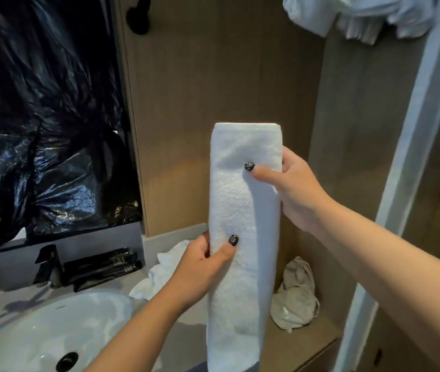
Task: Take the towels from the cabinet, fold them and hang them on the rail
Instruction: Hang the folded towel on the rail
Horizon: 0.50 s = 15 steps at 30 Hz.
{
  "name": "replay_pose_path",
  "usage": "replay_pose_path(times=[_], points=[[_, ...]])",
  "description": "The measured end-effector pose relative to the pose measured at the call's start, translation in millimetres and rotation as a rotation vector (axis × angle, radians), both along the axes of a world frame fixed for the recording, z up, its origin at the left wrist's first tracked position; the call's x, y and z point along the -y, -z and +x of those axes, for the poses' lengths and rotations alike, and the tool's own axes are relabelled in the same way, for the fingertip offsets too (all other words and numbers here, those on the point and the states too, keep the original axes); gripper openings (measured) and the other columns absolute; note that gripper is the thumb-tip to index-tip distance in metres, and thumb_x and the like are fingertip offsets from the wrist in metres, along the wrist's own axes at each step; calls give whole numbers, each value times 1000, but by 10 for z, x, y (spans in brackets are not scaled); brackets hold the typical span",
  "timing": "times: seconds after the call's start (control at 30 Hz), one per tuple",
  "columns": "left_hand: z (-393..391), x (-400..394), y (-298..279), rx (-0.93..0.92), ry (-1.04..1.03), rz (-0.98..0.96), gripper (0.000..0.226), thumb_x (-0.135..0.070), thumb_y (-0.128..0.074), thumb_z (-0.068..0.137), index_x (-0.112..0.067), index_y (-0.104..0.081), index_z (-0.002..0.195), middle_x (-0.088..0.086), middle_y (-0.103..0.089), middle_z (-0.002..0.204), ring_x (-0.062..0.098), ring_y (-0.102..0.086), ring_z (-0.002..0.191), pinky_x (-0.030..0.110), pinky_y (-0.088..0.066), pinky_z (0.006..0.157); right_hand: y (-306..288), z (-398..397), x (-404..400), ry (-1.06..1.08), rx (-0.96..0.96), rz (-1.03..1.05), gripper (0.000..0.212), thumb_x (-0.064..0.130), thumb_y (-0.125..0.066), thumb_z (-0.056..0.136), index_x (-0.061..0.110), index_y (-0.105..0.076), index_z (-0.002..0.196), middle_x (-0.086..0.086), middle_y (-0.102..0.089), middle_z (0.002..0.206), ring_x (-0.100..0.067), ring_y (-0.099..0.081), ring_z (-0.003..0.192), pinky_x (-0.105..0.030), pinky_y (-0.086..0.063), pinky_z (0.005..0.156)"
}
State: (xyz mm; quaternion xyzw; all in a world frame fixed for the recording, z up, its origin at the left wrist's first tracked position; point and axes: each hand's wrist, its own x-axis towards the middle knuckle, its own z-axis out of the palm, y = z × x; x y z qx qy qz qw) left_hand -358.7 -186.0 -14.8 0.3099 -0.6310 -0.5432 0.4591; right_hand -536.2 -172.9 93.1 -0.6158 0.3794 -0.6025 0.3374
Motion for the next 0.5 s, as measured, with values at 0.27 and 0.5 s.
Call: replay_pose_path(times=[0.27, 0.5], points=[[-1001, -25, -931, -121, -81, -232, 38, -35, -67, 74, -12, -61, 104, 1, -76, 96, 15, -74, 85, 26, -58, 68, -945, -831, -127, 1, -88, -189, 39, 11, -72, 87, 8, -59, 123, -12, -69, 118, -27, -68, 106, -43, -57, 91], [-1719, 60, -1879, -220, -305, -495, 42, -48, -74, 82, -18, -65, 110, 2, -74, 108, 24, -71, 100, 49, -57, 89, -1497, -1642, -177, 108, -235, -229, 45, 15, -73, 87, 15, -55, 128, -3, -69, 114, -15, -67, 104, -28, -52, 77]])
